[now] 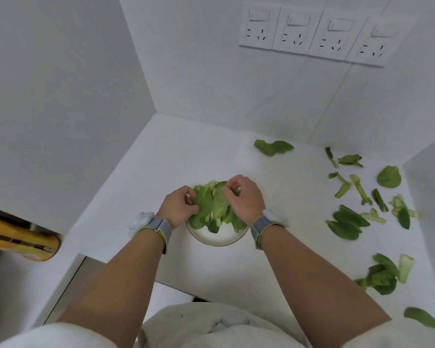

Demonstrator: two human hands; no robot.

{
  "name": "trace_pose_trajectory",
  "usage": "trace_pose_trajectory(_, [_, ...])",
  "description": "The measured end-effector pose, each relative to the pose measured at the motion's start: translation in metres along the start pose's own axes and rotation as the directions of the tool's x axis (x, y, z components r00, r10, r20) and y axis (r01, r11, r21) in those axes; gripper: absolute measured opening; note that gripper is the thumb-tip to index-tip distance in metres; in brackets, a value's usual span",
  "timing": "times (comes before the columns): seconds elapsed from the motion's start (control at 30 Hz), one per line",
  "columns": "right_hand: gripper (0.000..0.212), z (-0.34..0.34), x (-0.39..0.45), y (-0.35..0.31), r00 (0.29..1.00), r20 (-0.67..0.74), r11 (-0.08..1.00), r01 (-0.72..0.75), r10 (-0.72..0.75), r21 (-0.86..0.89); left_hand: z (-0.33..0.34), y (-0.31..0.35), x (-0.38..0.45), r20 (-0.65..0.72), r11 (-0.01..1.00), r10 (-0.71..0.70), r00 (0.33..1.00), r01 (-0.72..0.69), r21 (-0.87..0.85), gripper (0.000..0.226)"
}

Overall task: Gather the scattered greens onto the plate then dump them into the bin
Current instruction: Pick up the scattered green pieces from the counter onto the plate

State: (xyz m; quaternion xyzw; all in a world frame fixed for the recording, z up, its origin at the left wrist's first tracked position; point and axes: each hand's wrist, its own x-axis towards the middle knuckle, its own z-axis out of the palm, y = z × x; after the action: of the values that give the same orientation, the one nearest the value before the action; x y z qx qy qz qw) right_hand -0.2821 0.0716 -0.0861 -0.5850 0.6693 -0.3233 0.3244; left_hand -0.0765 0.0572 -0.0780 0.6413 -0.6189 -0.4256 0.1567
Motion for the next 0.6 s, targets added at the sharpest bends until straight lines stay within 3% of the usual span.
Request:
trace_pose_trajectory(0.07, [0.01, 0.001, -0.001, 0.01, 0.998, -0.05, 0.994, 0.039, -0.045, -0.107, 0.001, -0.002, -0.004, 0.01, 0.994, 0.0, 1.0, -0.001, 0.108, 0.029])
trace_pose_trajectory(0.17, [0.01, 0.001, -0.006, 0.018, 0.981, -0.127, 0.962, 0.112, -0.147, -0.247, 0.001, -0.001, -0.005, -0.079, 0.96, 0.092, 0.993, -0.068, 0.27, 0.042])
trace_pose_trajectory(0.3, [0.022, 0.001, -0.01, 0.024, 0.982, 0.077, 0.92, 0.186, -0.17, -0.346, 0.001, 0.006, 0.002, -0.065, 0.907, 0.293, 0.954, -0.256, 0.334, 0.016])
trace_pose_trajectory(0.43, [0.039, -0.001, -0.012, 0.027, 0.98, 0.1, 0.913, 0.199, -0.174, -0.355, 0.006, 0.014, 0.007, 0.075, 0.857, 0.285, 0.956, -0.289, 0.425, 0.009])
trace_pose_trajectory(0.6, [0.025, -0.01, -0.006, 0.032, 0.985, -0.101, 0.96, 0.111, -0.141, -0.257, 0.012, 0.043, 0.019, -0.169, 0.913, 0.37, 0.914, -0.324, 0.25, 0.012])
